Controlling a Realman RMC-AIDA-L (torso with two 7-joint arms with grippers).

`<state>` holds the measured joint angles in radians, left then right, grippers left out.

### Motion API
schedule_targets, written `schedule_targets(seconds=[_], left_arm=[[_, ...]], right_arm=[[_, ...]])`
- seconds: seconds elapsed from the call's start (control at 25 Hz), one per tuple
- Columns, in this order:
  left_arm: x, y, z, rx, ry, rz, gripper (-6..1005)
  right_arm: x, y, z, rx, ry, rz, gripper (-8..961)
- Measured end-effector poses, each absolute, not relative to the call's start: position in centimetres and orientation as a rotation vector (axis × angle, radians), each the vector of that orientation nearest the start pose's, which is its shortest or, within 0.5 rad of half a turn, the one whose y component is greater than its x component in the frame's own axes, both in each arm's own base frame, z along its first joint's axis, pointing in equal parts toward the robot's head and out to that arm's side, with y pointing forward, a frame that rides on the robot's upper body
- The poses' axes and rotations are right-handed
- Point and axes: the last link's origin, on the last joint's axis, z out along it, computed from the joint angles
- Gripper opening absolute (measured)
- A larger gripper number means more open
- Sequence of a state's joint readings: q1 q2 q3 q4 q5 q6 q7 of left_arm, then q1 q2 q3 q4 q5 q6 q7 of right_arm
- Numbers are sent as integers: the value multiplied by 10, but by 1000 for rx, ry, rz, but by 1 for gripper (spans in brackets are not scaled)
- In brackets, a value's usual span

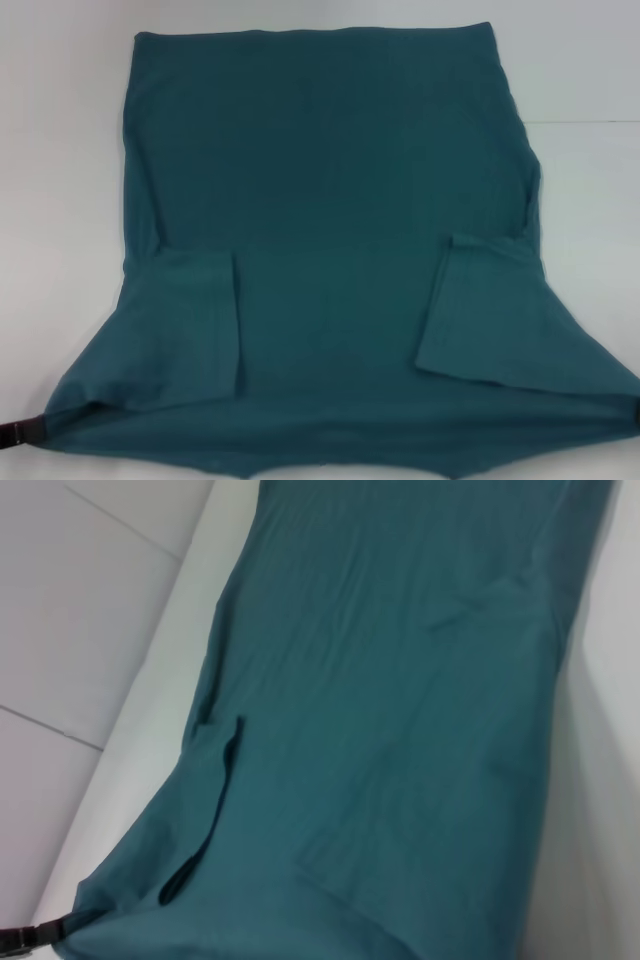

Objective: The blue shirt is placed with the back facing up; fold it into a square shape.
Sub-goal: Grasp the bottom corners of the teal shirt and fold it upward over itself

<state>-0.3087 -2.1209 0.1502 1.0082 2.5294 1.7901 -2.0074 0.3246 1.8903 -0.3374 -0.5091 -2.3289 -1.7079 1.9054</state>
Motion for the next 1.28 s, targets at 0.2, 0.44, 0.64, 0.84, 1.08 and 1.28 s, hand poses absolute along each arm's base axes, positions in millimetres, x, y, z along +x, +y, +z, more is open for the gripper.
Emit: schedule_targets(seconds=[0.2,0.44,0.64,0.84,1.08,1.28], left_arm=[[-372,211,71,-2124,-1762,-500,104],[-370,203,69,-2156,-1775,-520,107],[-369,198,69,-2159,-1785,-541,109],[-370,194,71,-2146,-1791,-563,111],[-361,207,73,-2168,-1745,-643,114],[-339,251,75,-2227,-1643,-788,117]], right_arm=[[384,224,67,-2282,1779,641,48],[385,209,67,-2319,1782,646,53],[388,202,69,-2328,1802,606,57],[388,200,72,-2341,1804,604,62],[386,214,77,-2322,1758,615,67],[375,250,85,-2295,1655,667,72]])
